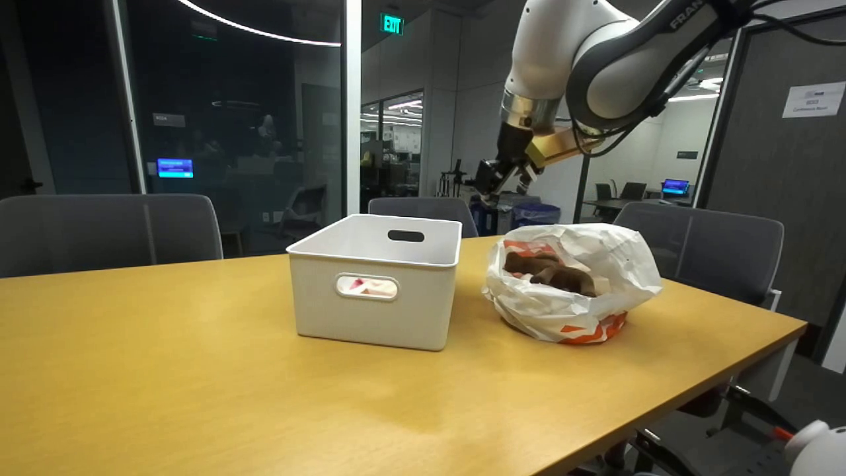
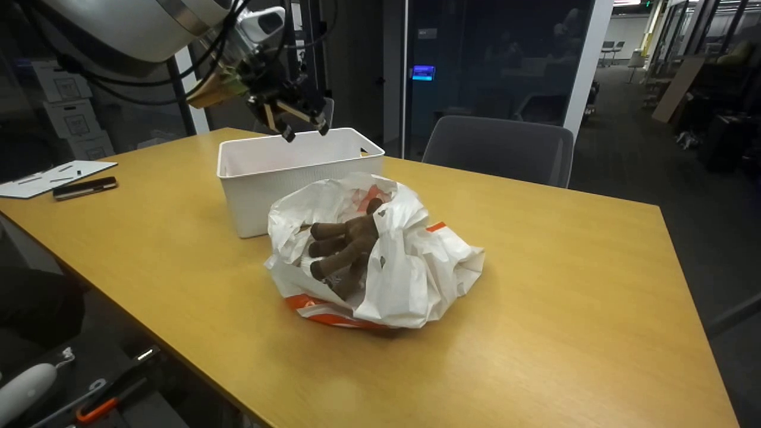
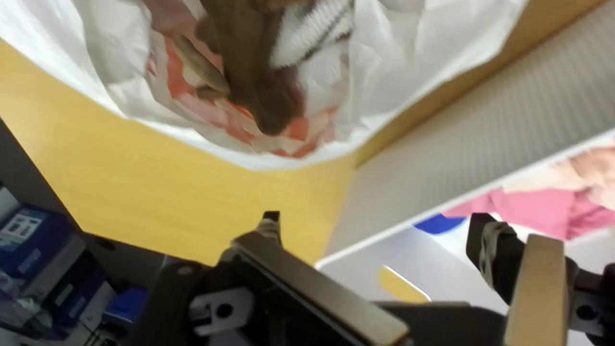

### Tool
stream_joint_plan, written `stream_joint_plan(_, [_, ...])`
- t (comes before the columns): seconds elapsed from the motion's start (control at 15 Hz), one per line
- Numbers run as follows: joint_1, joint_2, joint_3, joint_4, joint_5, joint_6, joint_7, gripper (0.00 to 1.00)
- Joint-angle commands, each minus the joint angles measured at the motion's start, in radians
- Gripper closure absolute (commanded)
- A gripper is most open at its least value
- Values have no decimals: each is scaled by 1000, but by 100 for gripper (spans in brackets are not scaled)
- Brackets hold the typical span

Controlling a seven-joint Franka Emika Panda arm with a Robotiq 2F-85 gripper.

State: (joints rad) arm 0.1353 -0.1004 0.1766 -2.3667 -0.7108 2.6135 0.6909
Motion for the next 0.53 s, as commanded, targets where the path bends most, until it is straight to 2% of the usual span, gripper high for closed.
stream_joint_plan(0.0, [31,40,22,48,29,167,10,0])
stream_joint_plan(0.33, [86,249,53,97,246,418,-119,0])
stream_joint_plan(0.47, [66,367,110,120,369,510,-240,0])
